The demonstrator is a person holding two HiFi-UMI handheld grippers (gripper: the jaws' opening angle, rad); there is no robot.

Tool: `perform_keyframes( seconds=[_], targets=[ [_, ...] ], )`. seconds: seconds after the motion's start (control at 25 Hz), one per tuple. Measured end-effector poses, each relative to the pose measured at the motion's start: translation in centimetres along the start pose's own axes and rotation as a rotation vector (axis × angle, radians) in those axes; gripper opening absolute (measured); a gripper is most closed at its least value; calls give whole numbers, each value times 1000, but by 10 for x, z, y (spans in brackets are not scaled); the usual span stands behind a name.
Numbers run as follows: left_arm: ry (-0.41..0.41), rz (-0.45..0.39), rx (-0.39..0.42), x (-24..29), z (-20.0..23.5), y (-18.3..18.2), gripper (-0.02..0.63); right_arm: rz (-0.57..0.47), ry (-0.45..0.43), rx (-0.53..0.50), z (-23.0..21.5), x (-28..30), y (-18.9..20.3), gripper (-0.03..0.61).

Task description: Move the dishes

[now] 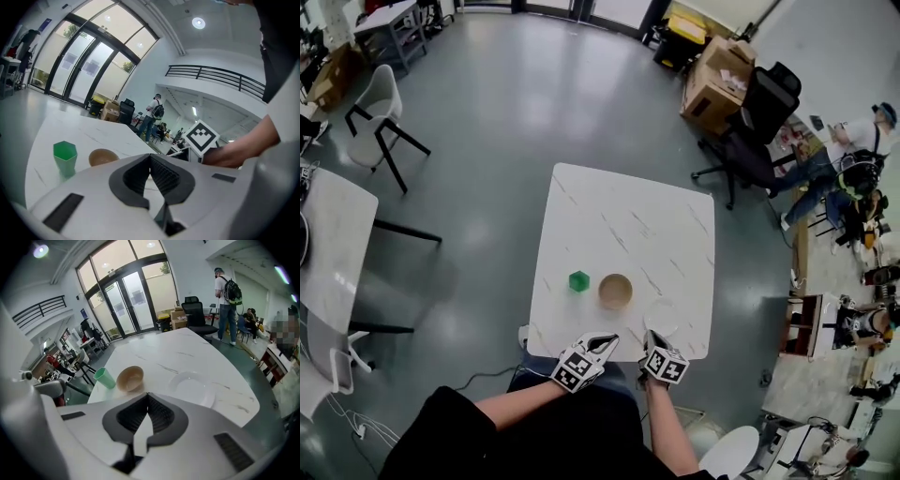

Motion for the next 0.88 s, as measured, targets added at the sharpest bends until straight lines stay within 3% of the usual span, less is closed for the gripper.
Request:
perform_keyframes(
  seconds=[0.32,0.44,0.6,0.72,0.88],
  targets=[
    [-23,101,22,78,-13,6,17,-5,12,-27,-103,-16,-20,18],
    [-72,128,-16,114,-23,12,17,33,-24,-43,-139,-9,-40,18],
    [-152,193,-60,151,-24,26,17,100,-84,-132,-164,15,-56,19],
    [-156,266,-104,176,-32,35,17,127,-77,-198,-183,27,-64,19],
    [-171,334,-123,195,-35,41,18,187,-97,-174,-195,40,-68,21]
  ],
)
Point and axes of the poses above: the fingertips, and each gripper's own axes: x forward along the fingers, z to its left, y out of its underside, the point moved 7 cm from there along -x, backward along the fingers, and after that the axes turned 13 degrees about x, right-handed, at the moved point
